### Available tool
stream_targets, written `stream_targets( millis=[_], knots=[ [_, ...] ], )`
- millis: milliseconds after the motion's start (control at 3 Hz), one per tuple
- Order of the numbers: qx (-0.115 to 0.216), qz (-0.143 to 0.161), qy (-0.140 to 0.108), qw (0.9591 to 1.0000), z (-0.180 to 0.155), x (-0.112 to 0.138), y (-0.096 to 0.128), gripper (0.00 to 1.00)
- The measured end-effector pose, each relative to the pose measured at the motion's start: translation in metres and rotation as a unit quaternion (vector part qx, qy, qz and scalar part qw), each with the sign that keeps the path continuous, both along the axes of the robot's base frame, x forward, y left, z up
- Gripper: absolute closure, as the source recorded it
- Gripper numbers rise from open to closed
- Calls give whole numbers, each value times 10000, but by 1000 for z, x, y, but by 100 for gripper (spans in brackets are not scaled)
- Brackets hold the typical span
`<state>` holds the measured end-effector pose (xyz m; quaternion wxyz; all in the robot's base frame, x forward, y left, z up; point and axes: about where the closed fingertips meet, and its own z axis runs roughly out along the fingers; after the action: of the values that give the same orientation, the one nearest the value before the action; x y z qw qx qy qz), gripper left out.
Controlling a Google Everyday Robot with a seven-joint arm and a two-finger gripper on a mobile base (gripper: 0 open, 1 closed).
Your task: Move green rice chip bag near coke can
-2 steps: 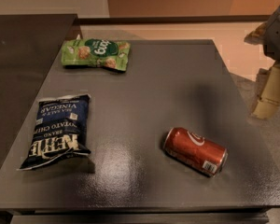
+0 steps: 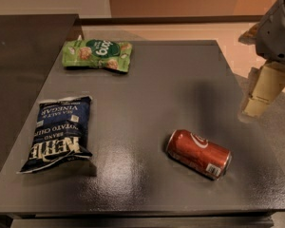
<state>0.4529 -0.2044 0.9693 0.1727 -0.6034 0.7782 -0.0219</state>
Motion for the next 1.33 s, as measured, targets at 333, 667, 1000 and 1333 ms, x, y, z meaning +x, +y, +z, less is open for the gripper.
stream_targets(
  millis=[333,667,1000,1333],
  knots=[
    [246,106,-56,9996,-9,25,22,0],
    [478,200,-111,9986,-19,57,51,0],
    [768,310,-180,9964,-23,93,86,0],
    [1062,410,-281,9931,-26,125,122,0]
  ],
)
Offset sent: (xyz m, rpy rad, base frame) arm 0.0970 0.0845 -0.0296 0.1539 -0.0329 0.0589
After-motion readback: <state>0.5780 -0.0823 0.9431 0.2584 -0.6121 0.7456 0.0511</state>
